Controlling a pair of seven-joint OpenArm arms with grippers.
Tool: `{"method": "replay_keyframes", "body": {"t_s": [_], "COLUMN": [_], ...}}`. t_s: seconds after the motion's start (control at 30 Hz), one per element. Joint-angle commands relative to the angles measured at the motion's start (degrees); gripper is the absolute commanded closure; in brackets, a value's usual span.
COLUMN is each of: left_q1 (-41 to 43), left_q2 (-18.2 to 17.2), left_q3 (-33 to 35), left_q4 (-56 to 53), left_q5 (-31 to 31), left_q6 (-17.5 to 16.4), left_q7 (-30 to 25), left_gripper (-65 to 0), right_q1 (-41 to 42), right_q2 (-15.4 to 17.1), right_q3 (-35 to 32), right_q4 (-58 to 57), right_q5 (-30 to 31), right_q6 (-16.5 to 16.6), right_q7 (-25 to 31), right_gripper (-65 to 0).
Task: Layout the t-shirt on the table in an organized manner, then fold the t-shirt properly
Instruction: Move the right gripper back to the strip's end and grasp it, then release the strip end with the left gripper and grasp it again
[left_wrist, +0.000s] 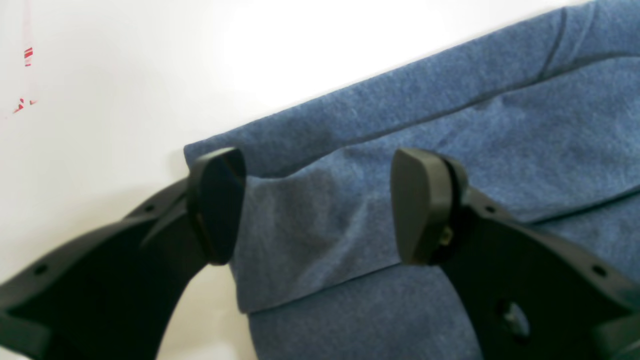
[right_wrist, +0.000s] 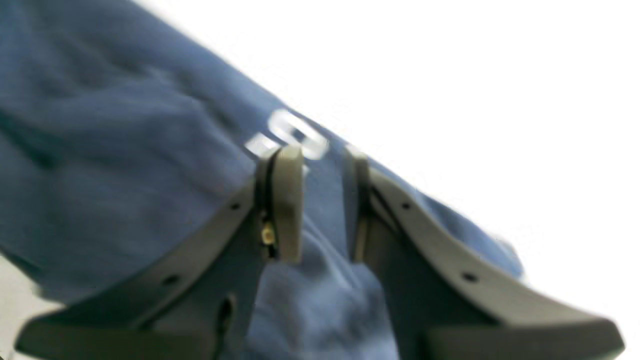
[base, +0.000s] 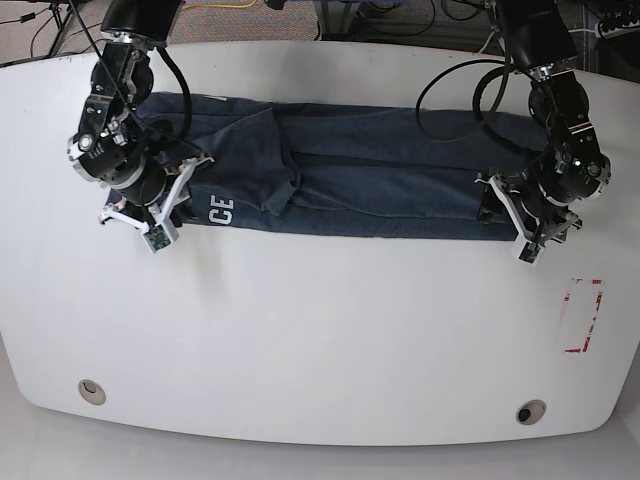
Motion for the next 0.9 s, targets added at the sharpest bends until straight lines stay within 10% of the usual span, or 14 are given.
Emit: {"method": "replay_keyframes", "body": {"t_s": [0.0,0.43,0.87], "left_q1": [-0.97,-2.46,-6.77], "left_q2": [-0.56,-0.39,-1.79], "left_q3": [-0.12,-1.18,-13.4], "left_q4": [1.18,2.41,3.81], "left_q5": [-0.5,-1.74,-21.96], "left_q6": [-0.07,-0.07,0.02], "left_q7": [-0.71,0.87,16.87], "left_gripper": [-42.8,-42.9,-48.2], "right_q1": [-0.36,-3.44,-3.0], "right_q2": [2.36,3.77,3.77], "right_q3": [1.52,1.7,1.79], "right_q4": [-1.67,-19.95,-25.67], "right_q5": [0.78,0.34,0.34], "right_q6": [-0.07,-0.07,-0.07], "right_q7": [0.88,14.06,17.93], "right_gripper": [-13.0,-12.5,-12.5]}}
